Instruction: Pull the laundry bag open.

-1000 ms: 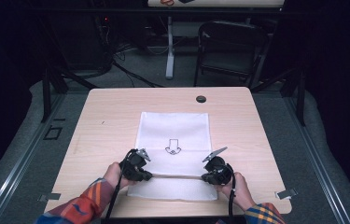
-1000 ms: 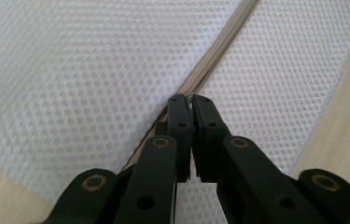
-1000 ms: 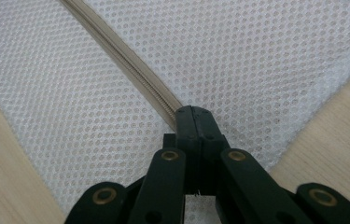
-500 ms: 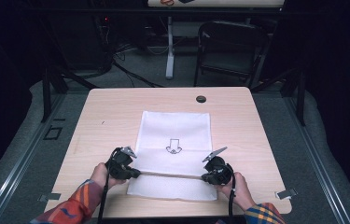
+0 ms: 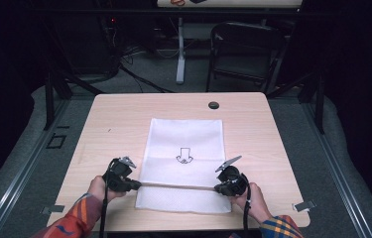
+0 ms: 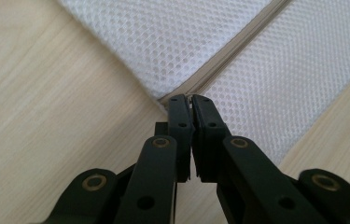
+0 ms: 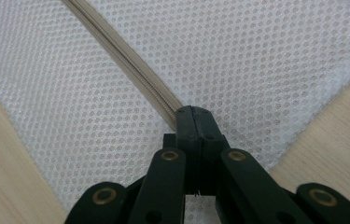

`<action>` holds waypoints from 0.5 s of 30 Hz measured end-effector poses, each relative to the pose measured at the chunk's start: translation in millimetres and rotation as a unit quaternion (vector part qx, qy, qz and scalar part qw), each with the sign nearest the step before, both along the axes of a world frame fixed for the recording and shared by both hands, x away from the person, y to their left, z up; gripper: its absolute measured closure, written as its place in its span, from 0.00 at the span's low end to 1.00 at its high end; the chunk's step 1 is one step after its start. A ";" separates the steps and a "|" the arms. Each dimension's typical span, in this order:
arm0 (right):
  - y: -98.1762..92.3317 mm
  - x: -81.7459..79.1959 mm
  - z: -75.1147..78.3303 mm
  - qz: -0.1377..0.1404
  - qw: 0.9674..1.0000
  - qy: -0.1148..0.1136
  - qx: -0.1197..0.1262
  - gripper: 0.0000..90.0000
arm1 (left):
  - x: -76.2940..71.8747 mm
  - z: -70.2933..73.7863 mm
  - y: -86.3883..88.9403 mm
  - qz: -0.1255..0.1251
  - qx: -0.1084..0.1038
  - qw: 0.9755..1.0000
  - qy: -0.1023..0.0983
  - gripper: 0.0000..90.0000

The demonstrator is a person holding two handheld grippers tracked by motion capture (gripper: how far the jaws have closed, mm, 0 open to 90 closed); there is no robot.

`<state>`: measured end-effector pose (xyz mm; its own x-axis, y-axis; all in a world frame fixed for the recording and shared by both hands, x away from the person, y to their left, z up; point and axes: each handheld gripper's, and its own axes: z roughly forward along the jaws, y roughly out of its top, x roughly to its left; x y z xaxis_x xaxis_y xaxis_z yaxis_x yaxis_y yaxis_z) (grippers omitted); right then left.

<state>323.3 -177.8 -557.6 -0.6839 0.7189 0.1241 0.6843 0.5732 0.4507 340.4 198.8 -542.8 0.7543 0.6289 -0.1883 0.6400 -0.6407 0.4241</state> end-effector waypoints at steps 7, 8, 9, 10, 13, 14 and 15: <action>-0.4 0.0 0.0 0.005 1.000 0.001 0.003 1.00 | -1.6 1.9 2.4 0.006 0.002 1.000 0.003 0.97; -0.4 -0.1 0.0 0.005 1.000 0.000 0.003 1.00 | -1.5 1.5 2.8 0.004 0.002 1.000 0.004 0.97; -0.9 0.1 0.2 0.006 1.000 0.000 -0.001 1.00 | -1.7 1.1 2.8 0.004 0.002 1.000 0.005 0.97; -0.5 -0.1 0.2 0.007 1.000 -0.001 0.001 1.00 | -2.3 1.2 2.7 0.005 0.002 1.000 0.008 0.97; 0.0 0.5 0.2 0.009 1.000 -0.005 -0.006 1.00 | -4.1 0.3 2.0 0.004 0.002 1.000 0.011 0.97; 0.6 0.2 0.0 0.011 1.000 -0.008 -0.006 1.00 | -4.7 0.3 1.5 0.003 0.005 1.000 0.009 0.97; 1.9 -0.2 -0.3 0.012 1.000 -0.007 -0.003 1.00 | -4.9 0.6 1.2 0.001 0.006 1.000 0.007 0.97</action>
<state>323.0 -175.9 -557.8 -0.7033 0.7022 0.1106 0.6633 0.5923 0.4574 335.5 200.0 -542.2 0.7501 0.6330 -0.1913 0.6474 -0.6441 0.4074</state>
